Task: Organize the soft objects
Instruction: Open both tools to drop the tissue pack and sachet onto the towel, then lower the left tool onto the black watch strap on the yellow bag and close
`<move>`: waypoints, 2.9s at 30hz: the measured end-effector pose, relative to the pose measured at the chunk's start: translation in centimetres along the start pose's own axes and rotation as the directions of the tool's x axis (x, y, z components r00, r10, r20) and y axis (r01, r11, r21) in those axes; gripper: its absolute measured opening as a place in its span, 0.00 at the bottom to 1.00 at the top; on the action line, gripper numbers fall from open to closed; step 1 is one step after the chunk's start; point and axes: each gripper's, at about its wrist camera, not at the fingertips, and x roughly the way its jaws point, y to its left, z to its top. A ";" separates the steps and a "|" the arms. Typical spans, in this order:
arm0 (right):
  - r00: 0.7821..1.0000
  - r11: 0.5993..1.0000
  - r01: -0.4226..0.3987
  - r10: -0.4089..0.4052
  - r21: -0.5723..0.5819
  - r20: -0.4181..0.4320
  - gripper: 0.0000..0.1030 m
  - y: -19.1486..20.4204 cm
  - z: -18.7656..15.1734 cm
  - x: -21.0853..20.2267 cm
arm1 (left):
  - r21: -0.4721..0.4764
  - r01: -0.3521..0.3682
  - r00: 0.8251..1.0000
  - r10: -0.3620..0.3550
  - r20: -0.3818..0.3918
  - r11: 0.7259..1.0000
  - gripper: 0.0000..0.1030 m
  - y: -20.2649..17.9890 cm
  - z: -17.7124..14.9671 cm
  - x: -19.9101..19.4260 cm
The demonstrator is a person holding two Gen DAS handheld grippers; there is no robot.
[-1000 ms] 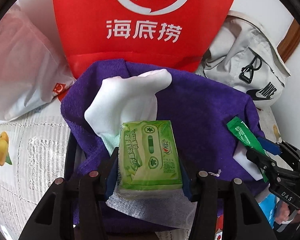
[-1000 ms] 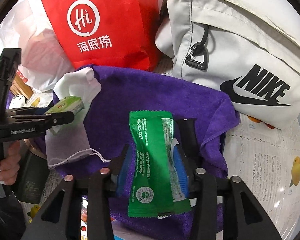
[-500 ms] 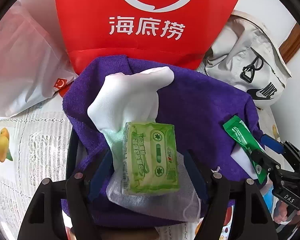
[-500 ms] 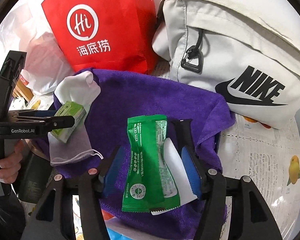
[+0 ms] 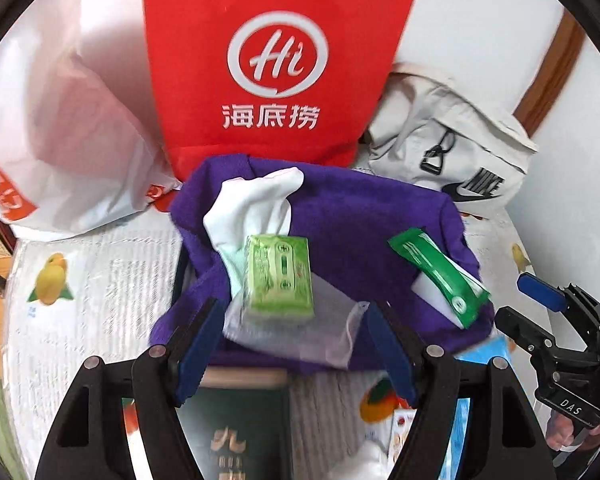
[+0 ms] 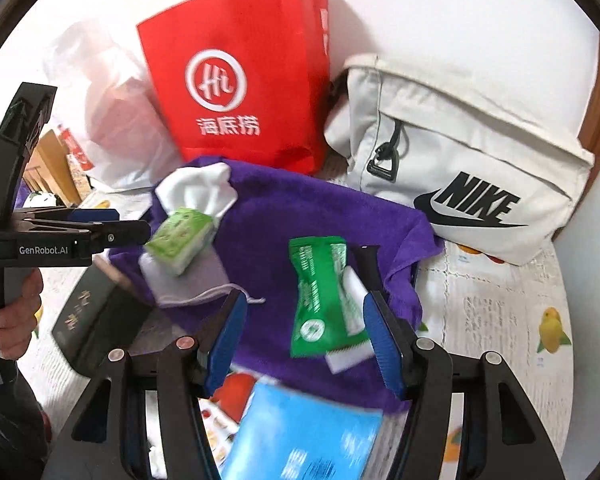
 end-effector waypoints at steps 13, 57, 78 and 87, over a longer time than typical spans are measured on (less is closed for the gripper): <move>0.996 0.997 -0.064 0.062 0.041 0.057 0.59 3.4 -8.4 -8.3 | -0.036 -0.018 0.995 0.021 0.099 0.999 0.70 0.4 -9.2 -7.6; 0.995 0.994 -0.083 0.086 0.064 -0.053 0.58 6.5 -21.8 -7.5 | 0.240 0.128 0.992 -0.122 -0.041 0.962 0.09 -3.1 -22.8 -3.3; 0.994 0.995 -0.086 0.089 0.053 -0.070 0.58 7.2 -22.0 -6.8 | 0.251 0.156 0.988 -0.151 -0.039 0.955 0.10 -2.1 -24.0 -4.4; 0.992 0.995 -0.092 0.095 0.041 -0.078 0.58 7.4 -22.0 -6.6 | 0.314 0.191 0.979 -0.202 0.004 0.930 0.35 -4.6 -22.9 -5.3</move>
